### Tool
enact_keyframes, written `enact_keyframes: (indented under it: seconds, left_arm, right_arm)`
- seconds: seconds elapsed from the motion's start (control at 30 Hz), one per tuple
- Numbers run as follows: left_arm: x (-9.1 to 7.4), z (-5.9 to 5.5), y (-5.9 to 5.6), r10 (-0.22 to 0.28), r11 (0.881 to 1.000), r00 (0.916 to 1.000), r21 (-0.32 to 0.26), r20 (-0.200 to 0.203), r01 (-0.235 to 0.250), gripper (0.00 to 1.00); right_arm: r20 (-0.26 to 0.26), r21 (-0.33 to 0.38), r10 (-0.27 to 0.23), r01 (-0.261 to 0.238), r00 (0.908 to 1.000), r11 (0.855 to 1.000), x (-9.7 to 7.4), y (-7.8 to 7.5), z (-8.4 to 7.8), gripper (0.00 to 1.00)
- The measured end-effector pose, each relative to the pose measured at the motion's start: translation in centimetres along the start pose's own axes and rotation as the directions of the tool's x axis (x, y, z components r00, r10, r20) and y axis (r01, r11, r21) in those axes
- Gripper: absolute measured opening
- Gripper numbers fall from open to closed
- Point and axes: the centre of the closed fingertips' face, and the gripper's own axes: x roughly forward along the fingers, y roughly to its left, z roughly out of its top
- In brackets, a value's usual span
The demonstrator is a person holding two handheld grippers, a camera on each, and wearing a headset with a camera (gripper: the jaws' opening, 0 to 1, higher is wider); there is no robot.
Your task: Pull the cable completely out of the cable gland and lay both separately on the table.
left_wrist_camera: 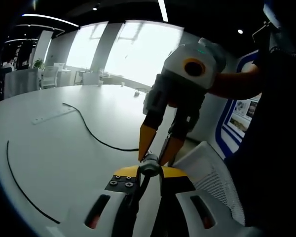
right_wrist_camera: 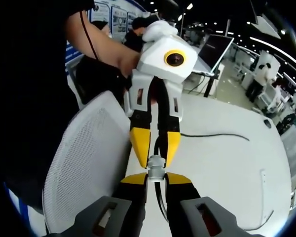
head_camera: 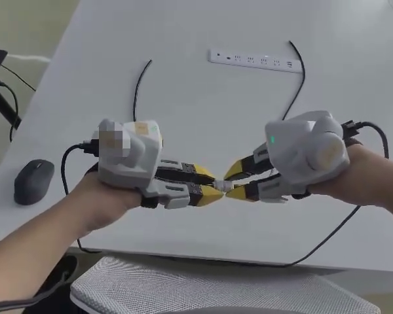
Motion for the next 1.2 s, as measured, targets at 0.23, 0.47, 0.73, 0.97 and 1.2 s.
enact_keyframes:
  seconds: [0.23,0.47,0.73,0.97,1.2]
  left_arm:
    - [-0.1,0.5,0.0,0.01,1.0,0.9999,0.014,-0.001,-0.01,0.15]
    - [-0.1,0.7,-0.2,0.002,0.999,1.0,0.037,0.001,-0.002,0.15]
    - [0.0,1.2,-0.3,-0.011,0.997,0.9998,0.074,0.018,0.01,0.15]
    - [-0.2,1.6,-0.4,-0.018,0.997,0.9993,0.073,0.033,0.015,0.15]
    - [0.0,1.7,-0.6,-0.035,0.997,0.9991,0.076,0.025,0.033,0.15]
  right_arm:
    - [0.083,0.099,0.005,-0.013,0.9965,0.995,-1.0,-0.6,0.4,0.12]
    - [0.231,0.315,0.051,-0.124,0.9716,0.941,-2.0,-0.1,0.9,0.15]
    - [0.389,0.486,0.06,-0.26,0.9194,0.835,-2.7,-0.7,1.0,0.16]
    - [0.427,0.526,0.066,-0.306,0.902,0.794,-2.3,-0.8,1.0,0.16]
    - [0.442,0.504,0.093,-0.333,0.8921,0.797,-1.9,-0.2,1.4,0.11]
